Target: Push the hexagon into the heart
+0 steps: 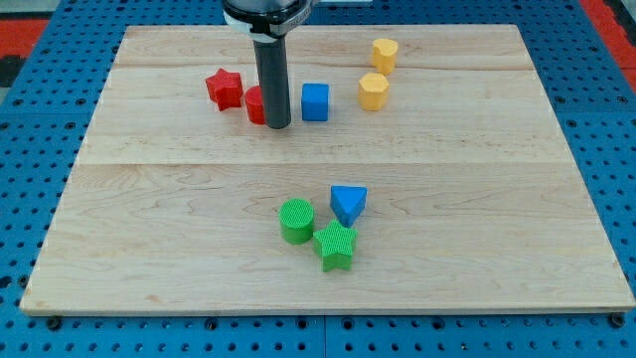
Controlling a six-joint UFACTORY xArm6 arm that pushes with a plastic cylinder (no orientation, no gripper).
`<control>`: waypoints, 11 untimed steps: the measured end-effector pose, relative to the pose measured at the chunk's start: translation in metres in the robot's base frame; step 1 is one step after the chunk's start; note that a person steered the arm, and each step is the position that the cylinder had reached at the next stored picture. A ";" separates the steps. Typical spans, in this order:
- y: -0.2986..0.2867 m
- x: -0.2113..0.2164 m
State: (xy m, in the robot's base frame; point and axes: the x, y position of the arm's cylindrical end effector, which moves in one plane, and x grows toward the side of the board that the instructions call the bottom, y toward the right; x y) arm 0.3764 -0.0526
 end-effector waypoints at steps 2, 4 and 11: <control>0.022 0.000; 0.063 -0.004; 0.163 -0.097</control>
